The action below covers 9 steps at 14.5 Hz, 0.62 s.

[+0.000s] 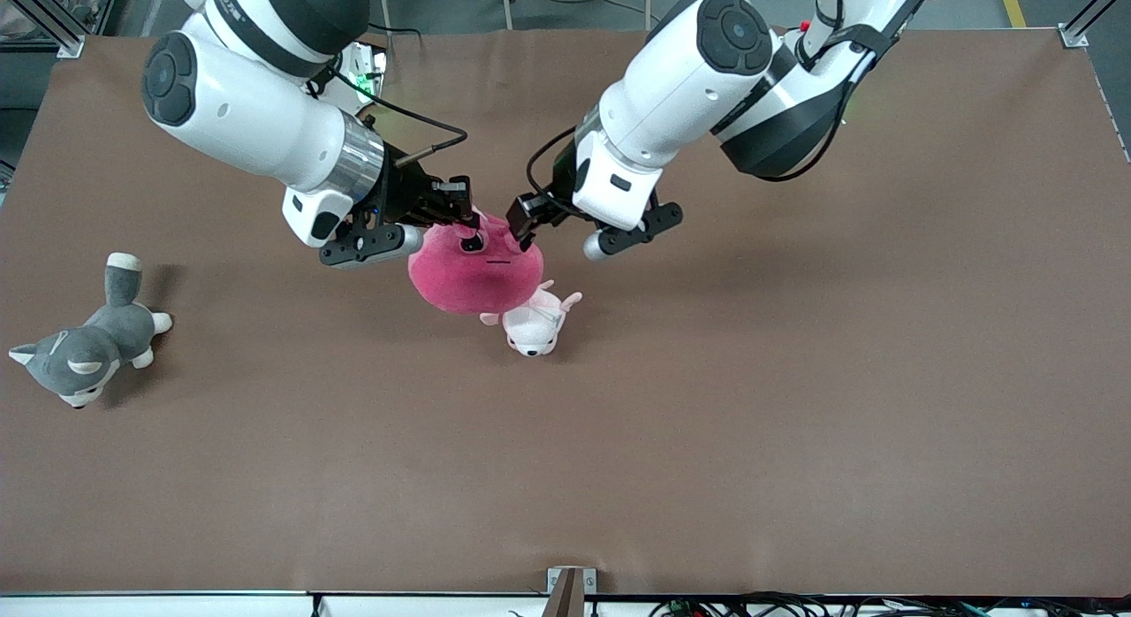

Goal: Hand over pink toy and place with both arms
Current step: 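Open the left gripper and carry the pig away with the right gripper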

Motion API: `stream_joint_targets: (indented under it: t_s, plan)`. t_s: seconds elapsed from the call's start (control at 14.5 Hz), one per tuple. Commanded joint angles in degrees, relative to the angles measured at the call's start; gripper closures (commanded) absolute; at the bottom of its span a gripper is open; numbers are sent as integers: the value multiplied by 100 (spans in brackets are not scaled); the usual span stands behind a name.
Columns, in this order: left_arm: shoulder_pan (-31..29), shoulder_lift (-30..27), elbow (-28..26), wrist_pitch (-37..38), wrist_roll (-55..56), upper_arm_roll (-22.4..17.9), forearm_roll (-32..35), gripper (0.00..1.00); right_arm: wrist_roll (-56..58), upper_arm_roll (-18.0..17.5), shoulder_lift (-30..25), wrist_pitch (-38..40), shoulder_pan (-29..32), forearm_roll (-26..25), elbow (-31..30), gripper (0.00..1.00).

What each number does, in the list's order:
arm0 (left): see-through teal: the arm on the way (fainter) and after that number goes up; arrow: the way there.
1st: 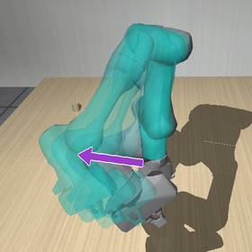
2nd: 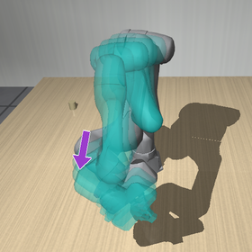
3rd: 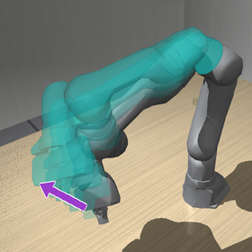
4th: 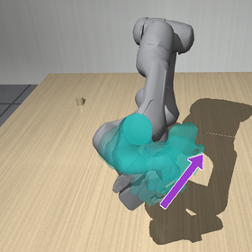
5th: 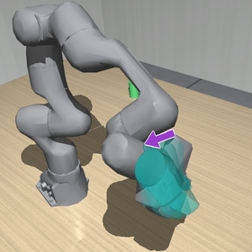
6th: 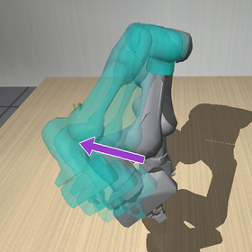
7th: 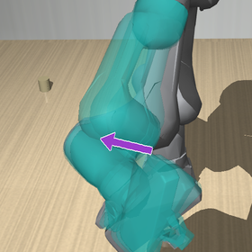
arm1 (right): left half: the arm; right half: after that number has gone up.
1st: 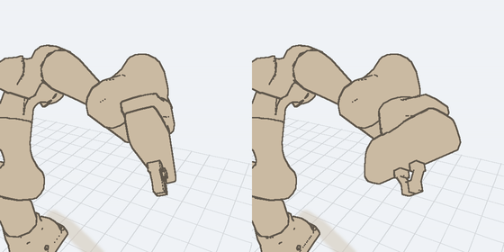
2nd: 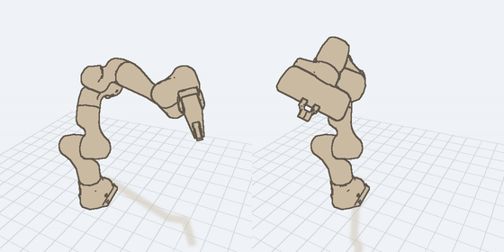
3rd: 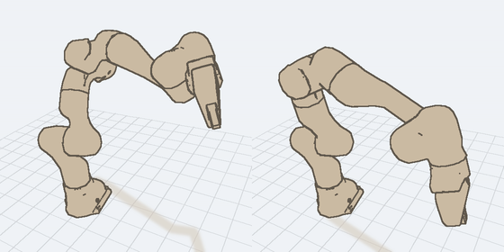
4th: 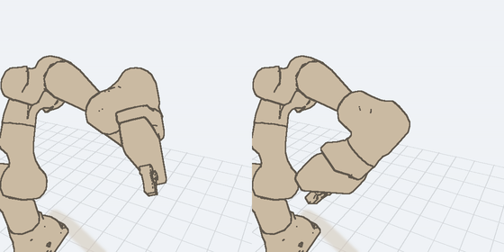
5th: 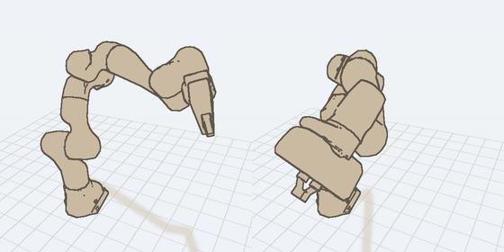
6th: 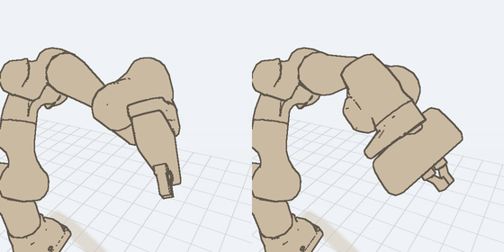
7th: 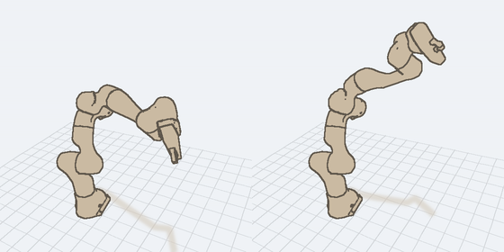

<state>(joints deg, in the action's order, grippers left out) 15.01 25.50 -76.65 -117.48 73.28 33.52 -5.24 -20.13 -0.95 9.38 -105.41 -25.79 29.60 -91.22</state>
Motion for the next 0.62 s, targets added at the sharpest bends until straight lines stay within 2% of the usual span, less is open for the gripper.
stream_joint_targets:
  t_s: [0.0, 0.14, 0.28, 0.55]
  plan:
    - [-313, -194, 19, 759, -6, -21, 680, 0, 0, 34, -41, 407, 336, -68, 289, 99]
    - [-769, -290, 19, 1304, -801, -21, 1120, 0, 445, 34, -32, 590, 871, -95, 280, 99]
    - [-1340, -335, 19, 1613, -1952, -13, 1166, 0, 1480, 34, 90, 889, 1591, -174, 272, 99]
    - [-2097, -519, 10, 1947, -2580, -12, 1183, 0, 1775, 34, 362, 952, 2384, -490, 263, 99]
